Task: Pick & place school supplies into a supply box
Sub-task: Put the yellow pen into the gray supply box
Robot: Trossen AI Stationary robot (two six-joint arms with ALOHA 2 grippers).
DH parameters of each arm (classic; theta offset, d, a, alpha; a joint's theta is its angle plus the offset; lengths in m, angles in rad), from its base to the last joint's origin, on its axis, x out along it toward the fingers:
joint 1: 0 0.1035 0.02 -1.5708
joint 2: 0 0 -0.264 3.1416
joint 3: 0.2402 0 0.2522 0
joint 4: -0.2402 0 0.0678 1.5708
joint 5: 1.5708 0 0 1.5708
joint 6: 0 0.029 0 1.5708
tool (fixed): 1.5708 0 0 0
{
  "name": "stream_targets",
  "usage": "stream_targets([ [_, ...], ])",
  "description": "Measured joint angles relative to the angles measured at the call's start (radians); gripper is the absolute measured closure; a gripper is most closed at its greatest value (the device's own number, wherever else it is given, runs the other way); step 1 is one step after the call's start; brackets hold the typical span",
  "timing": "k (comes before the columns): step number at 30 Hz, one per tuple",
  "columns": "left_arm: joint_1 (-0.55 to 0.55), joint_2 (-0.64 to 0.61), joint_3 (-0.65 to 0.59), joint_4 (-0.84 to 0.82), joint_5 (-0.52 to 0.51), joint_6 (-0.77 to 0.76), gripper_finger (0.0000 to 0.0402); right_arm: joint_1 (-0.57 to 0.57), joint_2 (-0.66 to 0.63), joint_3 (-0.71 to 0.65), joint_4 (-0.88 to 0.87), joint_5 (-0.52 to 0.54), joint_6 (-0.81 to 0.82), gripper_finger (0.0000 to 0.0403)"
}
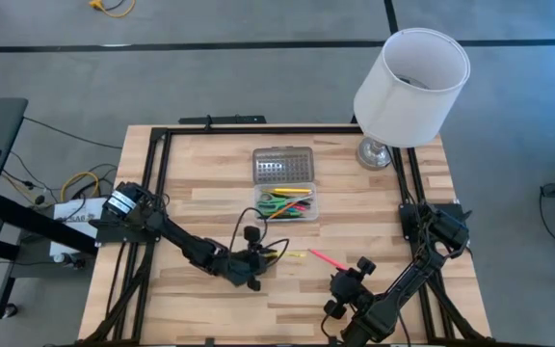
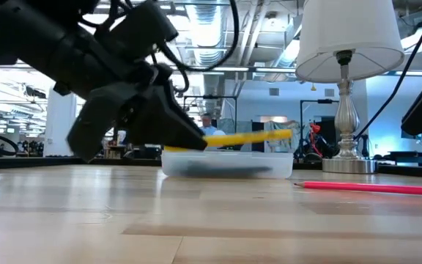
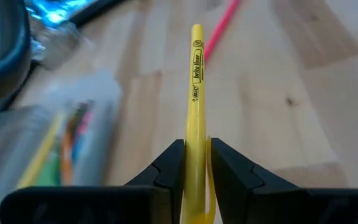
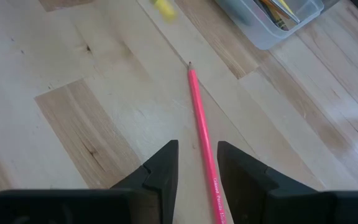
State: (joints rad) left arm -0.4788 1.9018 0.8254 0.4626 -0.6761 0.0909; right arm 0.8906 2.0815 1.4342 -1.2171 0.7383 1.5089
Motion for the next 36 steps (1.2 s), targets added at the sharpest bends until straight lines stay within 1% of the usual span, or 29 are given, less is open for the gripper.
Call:
stream_targets([
  [6,0.017,-0.001,0.033,0.000,-0.159,0.083,0.0342,0.000,0.000,0.000,0.003,0.000,0.000,0.0294],
  [9,0.059,-0.001,0.038,0.001,-0.197,0.115,0.0342,0.000,0.000,0.000,0.006,0.000,0.000,0.0294],
  [15,0.176,-0.002,0.038,-0.001,-0.185,0.154,0.0342,0.000,0.000,0.000,0.011,0.000,-0.001,0.0294],
  [19,0.255,-0.002,0.038,-0.002,-0.143,0.178,0.0342,0.000,0.000,0.000,0.011,0.000,-0.002,0.0294],
  [24,0.333,-0.002,0.038,-0.027,-0.068,0.154,0.0342,0.000,0.000,0.000,0.042,0.000,-0.040,0.0294],
  [31,0.353,-0.002,0.038,-0.042,-0.065,0.100,0.0341,0.000,0.000,0.000,0.075,0.005,-0.077,0.0294],
  [36,0.349,-0.003,0.038,-0.045,-0.089,0.086,0.0315,0.000,0.000,0.000,0.077,0.006,-0.077,0.0294],
])
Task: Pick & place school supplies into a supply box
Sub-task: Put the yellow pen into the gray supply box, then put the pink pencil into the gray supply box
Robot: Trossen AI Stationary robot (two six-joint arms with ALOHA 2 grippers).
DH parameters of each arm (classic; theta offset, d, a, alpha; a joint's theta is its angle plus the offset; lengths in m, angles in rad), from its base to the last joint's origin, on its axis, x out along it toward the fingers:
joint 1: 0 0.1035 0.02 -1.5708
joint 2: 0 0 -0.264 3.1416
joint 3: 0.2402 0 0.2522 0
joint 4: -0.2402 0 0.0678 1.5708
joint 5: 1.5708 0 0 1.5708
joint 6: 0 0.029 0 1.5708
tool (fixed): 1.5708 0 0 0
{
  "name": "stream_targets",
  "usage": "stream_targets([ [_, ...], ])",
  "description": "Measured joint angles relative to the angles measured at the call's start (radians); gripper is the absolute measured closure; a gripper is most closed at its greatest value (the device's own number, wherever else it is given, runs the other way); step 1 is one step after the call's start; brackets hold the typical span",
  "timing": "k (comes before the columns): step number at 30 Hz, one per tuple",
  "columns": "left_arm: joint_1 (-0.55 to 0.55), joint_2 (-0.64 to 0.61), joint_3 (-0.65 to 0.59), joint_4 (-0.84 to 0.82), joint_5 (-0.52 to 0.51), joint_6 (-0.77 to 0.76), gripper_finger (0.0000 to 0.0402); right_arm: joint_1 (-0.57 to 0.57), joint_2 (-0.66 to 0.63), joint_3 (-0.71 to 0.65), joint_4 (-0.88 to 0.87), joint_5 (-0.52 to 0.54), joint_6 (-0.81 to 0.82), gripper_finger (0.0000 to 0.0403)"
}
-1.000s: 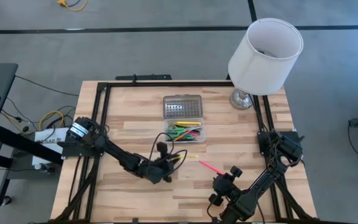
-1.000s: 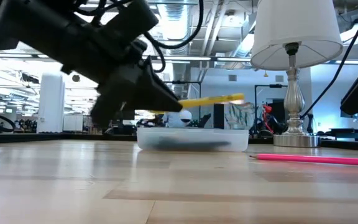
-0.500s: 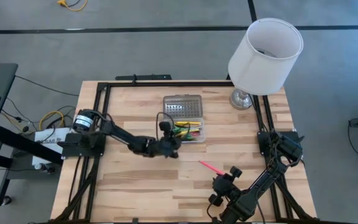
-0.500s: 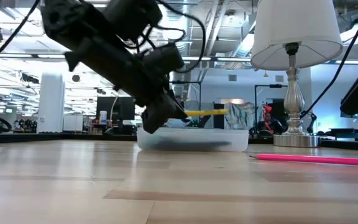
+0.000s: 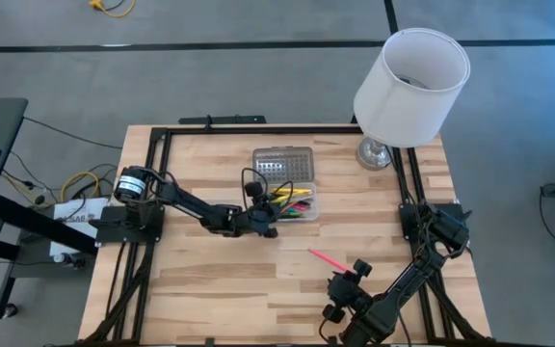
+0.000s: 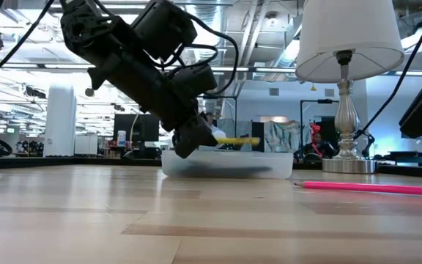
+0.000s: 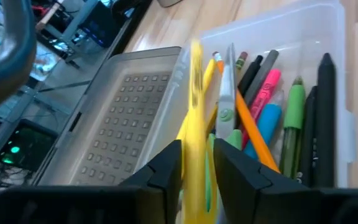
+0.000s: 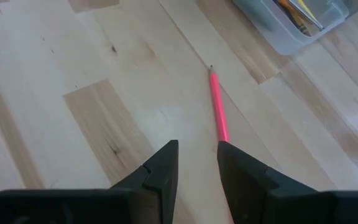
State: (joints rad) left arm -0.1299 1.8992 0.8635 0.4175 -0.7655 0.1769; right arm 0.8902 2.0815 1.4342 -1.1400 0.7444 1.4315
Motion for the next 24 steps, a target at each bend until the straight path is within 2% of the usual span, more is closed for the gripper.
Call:
stream_targets([
  [6,-0.001,0.000,0.000,0.000,-0.026,0.000,0.0274,0.000,0.000,0.000,0.000,0.002,0.000,0.0294],
  [11,-0.040,-0.008,0.000,-0.006,-0.027,0.027,0.0258,0.000,0.000,0.000,0.000,0.002,0.000,0.0294],
  [18,-0.215,-0.132,0.000,-0.107,-0.027,0.041,0.0256,0.000,0.000,0.000,0.000,0.019,-0.027,0.0294],
  [24,-0.374,-0.197,0.001,-0.251,-0.025,-0.043,0.0255,0.000,0.000,0.000,0.015,0.020,-0.052,0.0294],
])
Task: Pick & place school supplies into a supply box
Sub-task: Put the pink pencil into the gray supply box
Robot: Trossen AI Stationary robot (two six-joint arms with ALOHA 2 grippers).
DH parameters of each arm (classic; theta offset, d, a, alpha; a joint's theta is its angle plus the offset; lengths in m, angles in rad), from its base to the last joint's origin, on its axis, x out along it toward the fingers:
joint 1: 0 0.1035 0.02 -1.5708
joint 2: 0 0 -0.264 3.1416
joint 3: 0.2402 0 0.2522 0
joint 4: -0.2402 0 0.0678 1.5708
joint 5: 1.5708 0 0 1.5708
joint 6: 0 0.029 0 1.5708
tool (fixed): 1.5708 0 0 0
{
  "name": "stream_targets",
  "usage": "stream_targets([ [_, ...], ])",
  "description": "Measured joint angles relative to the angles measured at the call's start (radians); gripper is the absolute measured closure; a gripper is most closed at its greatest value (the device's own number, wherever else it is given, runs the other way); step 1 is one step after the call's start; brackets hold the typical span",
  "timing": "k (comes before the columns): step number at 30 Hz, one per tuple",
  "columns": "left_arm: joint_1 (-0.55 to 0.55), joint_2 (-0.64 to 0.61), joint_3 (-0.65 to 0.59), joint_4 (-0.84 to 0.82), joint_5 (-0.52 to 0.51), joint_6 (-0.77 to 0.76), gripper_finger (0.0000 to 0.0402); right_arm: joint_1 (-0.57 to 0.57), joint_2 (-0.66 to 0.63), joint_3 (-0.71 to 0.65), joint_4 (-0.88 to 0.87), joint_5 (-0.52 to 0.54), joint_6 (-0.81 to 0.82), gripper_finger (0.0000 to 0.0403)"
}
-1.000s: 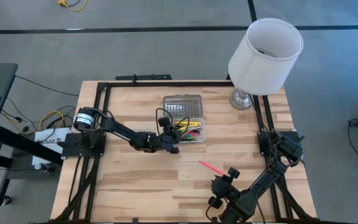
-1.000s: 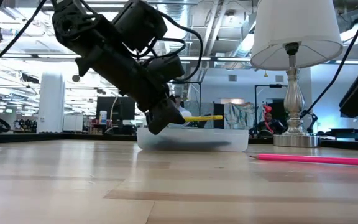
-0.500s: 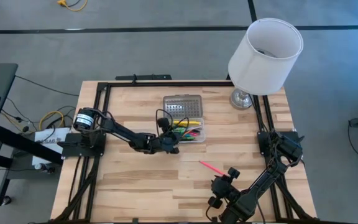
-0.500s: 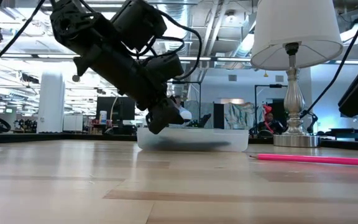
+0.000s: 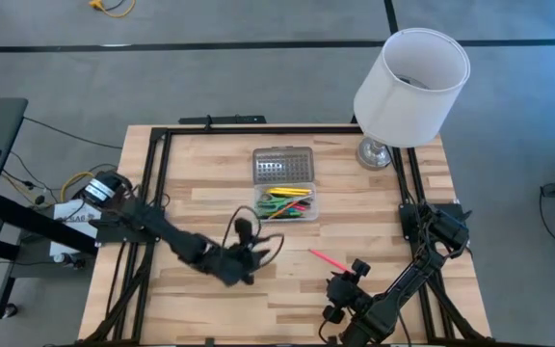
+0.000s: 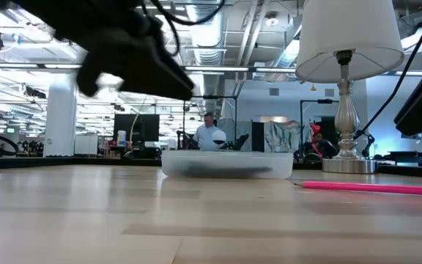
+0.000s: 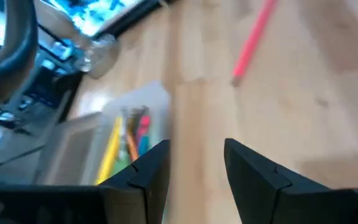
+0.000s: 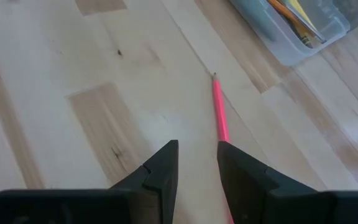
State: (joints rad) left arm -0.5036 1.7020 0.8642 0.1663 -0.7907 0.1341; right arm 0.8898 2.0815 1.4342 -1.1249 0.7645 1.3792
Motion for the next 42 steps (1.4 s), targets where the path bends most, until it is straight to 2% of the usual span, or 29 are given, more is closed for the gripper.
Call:
stream_targets([
  [8,-0.122,-0.002,0.000,-0.303,-0.007,-0.282,0.0255,-0.002,0.000,0.000,0.012,-0.003,-0.047,0.0294],
  [11,-0.157,-0.002,-0.002,-0.383,-0.041,-0.370,0.0255,-0.009,0.000,0.000,0.011,-0.015,-0.056,0.0294],
  [16,-0.193,-0.002,-0.017,-0.401,-0.061,-0.384,0.0255,-0.035,0.000,0.000,0.010,-0.078,-0.101,0.0294],
  [24,-0.197,-0.002,-0.017,-0.414,-0.084,-0.375,0.0255,-0.106,0.000,0.000,0.000,-0.106,-0.202,0.0294],
  [31,-0.196,-0.002,-0.017,-0.422,-0.086,-0.375,0.0255,-0.201,0.000,0.000,0.077,-0.151,-0.410,0.0294],
  [35,-0.197,-0.001,-0.017,-0.429,-0.086,-0.377,0.0255,-0.237,-0.007,0.000,0.086,-0.220,-0.497,0.0294],
  [39,-0.197,-0.001,-0.017,-0.471,-0.085,-0.411,0.0255,-0.230,-0.032,-0.001,0.019,-0.266,-0.503,0.0299],
  [42,-0.197,-0.001,-0.017,-0.504,-0.085,-0.443,0.0255,-0.195,-0.087,-0.021,-0.032,-0.260,-0.435,0.0310],
])
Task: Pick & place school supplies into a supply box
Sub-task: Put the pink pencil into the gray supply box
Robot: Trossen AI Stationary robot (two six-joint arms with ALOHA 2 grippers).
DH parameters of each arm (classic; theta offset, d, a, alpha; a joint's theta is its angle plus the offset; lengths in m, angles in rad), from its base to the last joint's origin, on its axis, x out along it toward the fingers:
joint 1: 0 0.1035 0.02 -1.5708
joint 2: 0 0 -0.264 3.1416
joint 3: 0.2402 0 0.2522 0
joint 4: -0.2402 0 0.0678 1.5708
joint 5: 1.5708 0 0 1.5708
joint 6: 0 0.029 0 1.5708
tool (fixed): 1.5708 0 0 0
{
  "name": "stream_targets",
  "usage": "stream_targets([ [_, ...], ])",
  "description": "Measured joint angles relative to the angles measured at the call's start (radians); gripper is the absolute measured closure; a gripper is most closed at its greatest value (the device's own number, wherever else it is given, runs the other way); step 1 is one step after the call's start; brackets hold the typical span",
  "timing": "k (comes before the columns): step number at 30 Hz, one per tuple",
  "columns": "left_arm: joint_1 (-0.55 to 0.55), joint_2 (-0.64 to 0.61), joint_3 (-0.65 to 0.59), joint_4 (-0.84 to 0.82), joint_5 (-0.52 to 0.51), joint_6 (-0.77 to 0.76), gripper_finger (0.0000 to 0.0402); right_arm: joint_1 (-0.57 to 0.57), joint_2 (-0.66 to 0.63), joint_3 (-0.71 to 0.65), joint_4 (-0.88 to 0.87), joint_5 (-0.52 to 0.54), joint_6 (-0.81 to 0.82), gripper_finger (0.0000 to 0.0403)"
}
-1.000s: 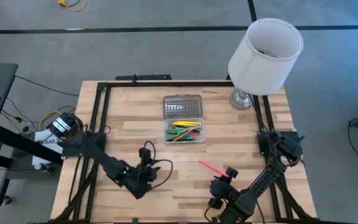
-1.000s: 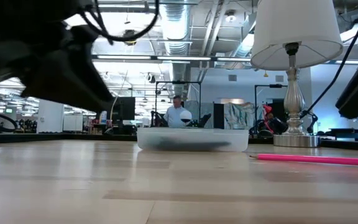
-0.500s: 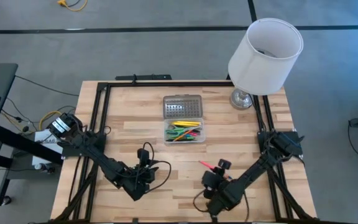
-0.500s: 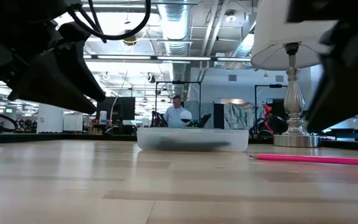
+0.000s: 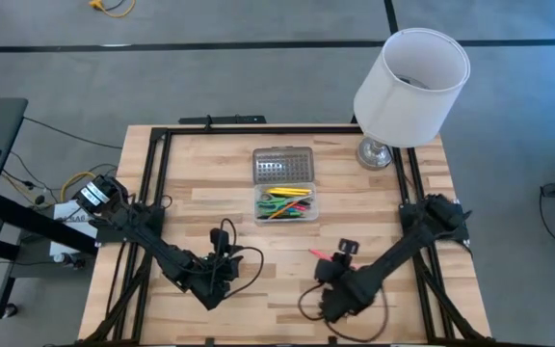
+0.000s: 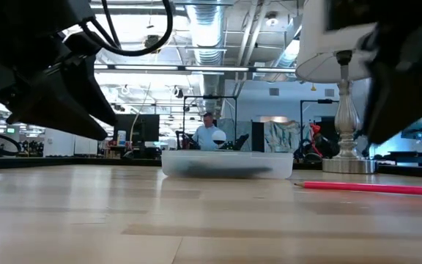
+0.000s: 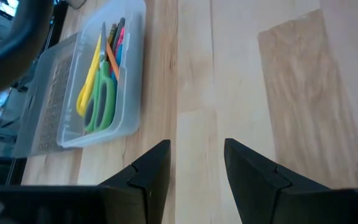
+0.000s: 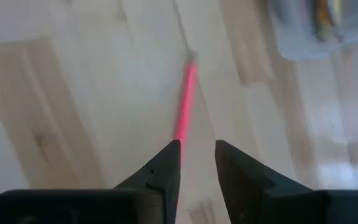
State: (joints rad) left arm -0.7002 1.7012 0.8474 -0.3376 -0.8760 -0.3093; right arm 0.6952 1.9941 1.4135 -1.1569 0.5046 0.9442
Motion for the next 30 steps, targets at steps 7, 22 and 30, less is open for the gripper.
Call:
stream_targets([
  [7,-0.001,0.000,0.000,-0.012,-0.001,-0.013,0.0255,0.115,-0.271,-0.346,0.323,0.097,0.174,0.0333],
  [22,0.003,0.000,0.000,-0.009,-0.022,-0.016,0.0255,0.090,-0.389,-0.817,1.080,0.072,0.022,0.0335],
  [30,0.003,0.000,0.000,-0.009,-0.021,-0.026,0.0255,0.045,-0.385,-0.817,1.077,0.065,0.016,0.0335],
])
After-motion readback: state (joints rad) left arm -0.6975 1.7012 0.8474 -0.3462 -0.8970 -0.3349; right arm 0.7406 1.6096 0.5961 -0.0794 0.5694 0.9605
